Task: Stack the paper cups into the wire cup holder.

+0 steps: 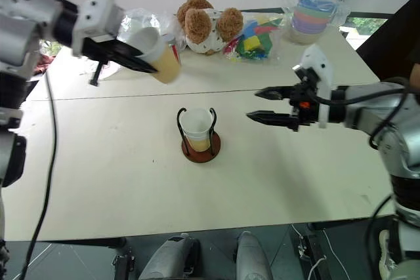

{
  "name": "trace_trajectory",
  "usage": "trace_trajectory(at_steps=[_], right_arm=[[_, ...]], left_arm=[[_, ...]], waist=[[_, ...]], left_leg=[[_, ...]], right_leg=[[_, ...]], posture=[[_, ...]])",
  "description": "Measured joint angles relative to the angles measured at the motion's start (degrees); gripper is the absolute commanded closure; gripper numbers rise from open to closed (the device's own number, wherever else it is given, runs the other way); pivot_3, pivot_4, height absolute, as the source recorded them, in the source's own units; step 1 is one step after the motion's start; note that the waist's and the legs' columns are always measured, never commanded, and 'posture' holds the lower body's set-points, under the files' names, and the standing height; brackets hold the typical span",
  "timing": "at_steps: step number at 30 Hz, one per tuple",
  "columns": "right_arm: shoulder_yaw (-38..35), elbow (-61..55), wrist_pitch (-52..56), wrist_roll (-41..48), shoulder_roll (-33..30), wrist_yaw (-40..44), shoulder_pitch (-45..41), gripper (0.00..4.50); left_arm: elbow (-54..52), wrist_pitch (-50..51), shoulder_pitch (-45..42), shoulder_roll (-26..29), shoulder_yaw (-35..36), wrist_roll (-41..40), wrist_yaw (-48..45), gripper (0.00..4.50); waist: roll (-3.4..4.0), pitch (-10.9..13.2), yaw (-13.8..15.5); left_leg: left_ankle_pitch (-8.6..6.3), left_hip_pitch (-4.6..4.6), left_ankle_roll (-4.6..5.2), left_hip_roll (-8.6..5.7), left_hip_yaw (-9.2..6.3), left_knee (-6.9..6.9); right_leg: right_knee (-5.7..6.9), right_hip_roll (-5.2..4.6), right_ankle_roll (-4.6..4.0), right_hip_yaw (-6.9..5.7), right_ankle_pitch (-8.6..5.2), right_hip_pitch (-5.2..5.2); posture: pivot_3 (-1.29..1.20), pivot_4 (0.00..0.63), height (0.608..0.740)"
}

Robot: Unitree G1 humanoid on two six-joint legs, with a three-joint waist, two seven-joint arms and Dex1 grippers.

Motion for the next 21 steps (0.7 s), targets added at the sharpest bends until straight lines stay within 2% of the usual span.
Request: trace_trajectory(at_steps=[4, 11, 21], right_arm=[[-3.8, -4.4, 1.7, 2.6, -1.7, -0.1, 2.2, 1.56], [-6.4, -9.6, 4.7, 6.1, -0.1, -5.8, 5.9, 1.56], [-6.1, -10.9, 4.5, 7.7, 2.1, -10.3, 7.0, 1.56]], left_arm=[[2.7, -1.1, -1.8, -1.8, -8.7, -5.7, 0.0, 4.46], [5.2, -5.6, -6.1, -1.8, -20.3, -11.6, 0.0, 4.46], [2.8, -7.9, -9.9, 1.3, -31.2, -16.6, 0.0, 4.46]], waist=[[-0.01, 0.0, -1.4], [-0.01, 0.0, -0.9], [-0.05, 0.0, -0.9]], left_leg=[[0.0, 0.09, 0.0, 0.05, 0.12, 0.0], [0.0, 0.1, 0.0, 0.06, 0.17, 0.02], [0.0, 0.07, 0.01, 0.05, 0.17, 0.03]], right_leg=[[0.01, 0.05, 0.0, 0.13, 0.0, -0.04], [0.0, 0.03, -0.01, 0.19, 0.0, -0.03], [-0.04, 0.04, 0.0, 0.2, -0.01, -0.04]], posture=[[0.0, 0.15, 0.74], [0.0, 0.15, 0.74], [0.0, 0.15, 0.74]])
